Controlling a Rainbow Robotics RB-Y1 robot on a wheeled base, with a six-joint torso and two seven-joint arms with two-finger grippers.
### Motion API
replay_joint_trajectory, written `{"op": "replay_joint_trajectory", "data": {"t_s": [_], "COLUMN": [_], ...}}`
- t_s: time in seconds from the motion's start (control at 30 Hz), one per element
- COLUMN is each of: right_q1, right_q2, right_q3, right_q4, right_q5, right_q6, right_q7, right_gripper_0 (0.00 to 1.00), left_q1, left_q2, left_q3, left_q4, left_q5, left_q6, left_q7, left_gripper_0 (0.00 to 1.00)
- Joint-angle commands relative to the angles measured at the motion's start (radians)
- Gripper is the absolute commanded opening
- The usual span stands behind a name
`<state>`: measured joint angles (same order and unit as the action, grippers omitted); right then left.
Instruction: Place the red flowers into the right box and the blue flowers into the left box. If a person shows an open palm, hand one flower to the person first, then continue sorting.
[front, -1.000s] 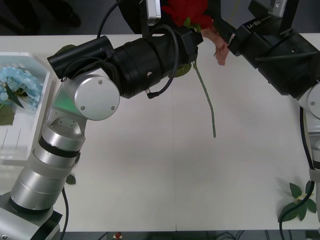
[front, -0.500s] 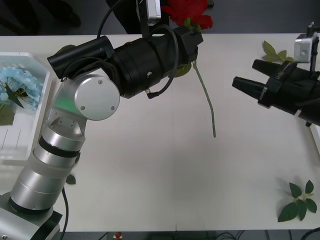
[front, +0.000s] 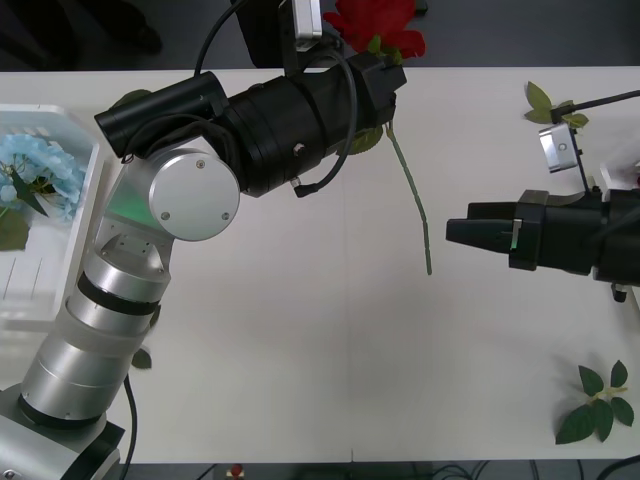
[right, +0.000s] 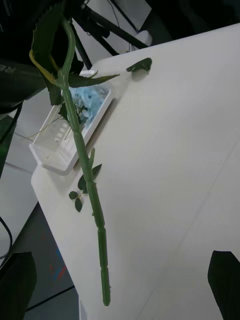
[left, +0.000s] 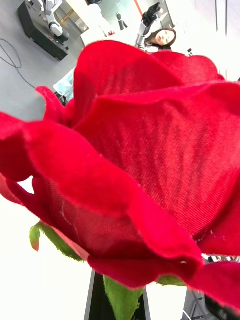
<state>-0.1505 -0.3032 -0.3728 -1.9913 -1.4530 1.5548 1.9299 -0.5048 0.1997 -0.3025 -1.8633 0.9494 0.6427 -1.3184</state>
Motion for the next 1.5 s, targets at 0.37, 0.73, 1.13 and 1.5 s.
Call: {"op": "replay_joint_trajectory", "data": {"t_s": [0.37,0.73,1.13,1.5], "right_q1": [-0.066,-0.07,-0.07,-0.074], "right_q2": [0.047,0.059,0.052,0.052], "right_q3": [0.161,0.163,0.13,0.074], "right_q4": [-0.038,-0.04,-0.04,-0.04], "right_q5": [0.108,0.102,0.077,0.052], "right_q6": [-0.001,-0.002,-0.001,0.025], "right_q7": [-0.158,-0.157,-0.151,-0.134], "right_gripper_0": [0.8,0.0,0.0,0.0], "left_q1": [-0.029,-0.029,-0.027,-0.023], "left_q2": [-0.002,-0.002,0.0,0.061], "left_q3": [-0.007,-0.006,-0.006,-0.004], "left_q4": [-0.027,-0.027,-0.027,-0.039], "left_q5": [0.015,0.015,0.015,0.074], "left_q6": [-0.012,-0.012,-0.012,-0.003], "left_q7": [-0.033,-0.033,-0.033,-0.041], "left_gripper_0": [0.0,0.0,0.39,1.0]}}
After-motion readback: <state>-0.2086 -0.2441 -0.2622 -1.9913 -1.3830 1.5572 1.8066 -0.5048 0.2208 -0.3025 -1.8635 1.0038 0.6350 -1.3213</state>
